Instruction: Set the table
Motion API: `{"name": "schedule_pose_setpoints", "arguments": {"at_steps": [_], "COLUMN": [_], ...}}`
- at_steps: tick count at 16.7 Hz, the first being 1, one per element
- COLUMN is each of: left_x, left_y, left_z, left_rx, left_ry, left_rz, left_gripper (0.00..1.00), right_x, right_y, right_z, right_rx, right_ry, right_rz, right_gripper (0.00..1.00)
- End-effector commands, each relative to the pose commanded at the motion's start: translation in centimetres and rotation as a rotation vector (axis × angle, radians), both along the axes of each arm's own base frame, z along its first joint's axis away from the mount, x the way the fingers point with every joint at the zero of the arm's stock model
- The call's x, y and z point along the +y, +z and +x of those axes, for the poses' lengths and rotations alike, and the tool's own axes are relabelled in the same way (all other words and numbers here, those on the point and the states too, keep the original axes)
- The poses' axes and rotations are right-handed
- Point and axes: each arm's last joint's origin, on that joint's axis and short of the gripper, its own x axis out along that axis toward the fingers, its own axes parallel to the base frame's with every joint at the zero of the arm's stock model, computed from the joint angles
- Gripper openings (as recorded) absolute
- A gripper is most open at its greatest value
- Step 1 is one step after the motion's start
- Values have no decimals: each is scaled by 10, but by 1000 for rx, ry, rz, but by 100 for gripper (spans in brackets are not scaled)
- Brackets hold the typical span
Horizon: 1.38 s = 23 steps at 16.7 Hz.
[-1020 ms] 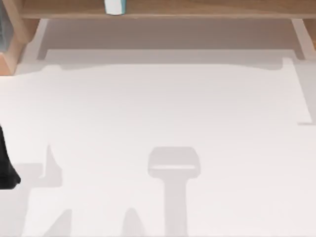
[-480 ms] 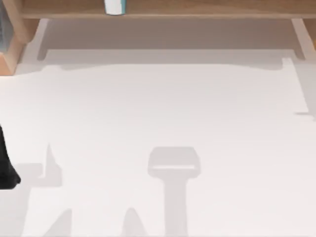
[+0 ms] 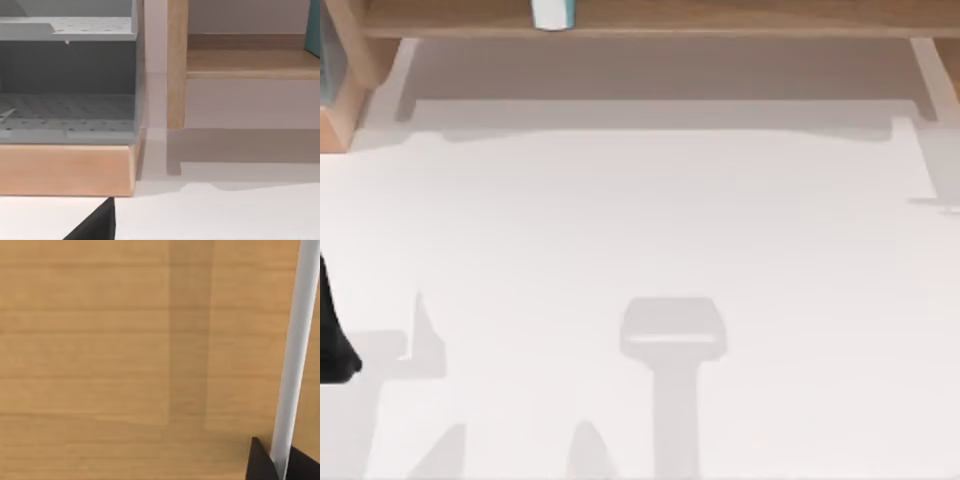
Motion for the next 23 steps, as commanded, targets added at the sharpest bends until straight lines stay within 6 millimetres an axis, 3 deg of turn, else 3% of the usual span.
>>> {"name": "schedule_pose_setpoints", "arguments": {"at_steps": [3,10,17,23], "left_x": [0,0,0,0], "left_y": [0,0,0,0], "left_z": [0,0,0,0], "left_rx": [0,0,0,0], "left_ry": [0,0,0,0], "left_rz": [0,0,0,0], "left_gripper": [100,100,100,100], "right_x": [-1,-1,-2,-7], "right_y": [0,0,-3,6], "right_z": [9,60,65,114], "right_rx": [-1,0,13,-20], "right_ry": [1,-2,-7,-7], "right_rz": [0,0,10,-9], "right_gripper": [0,0,0,0]}}
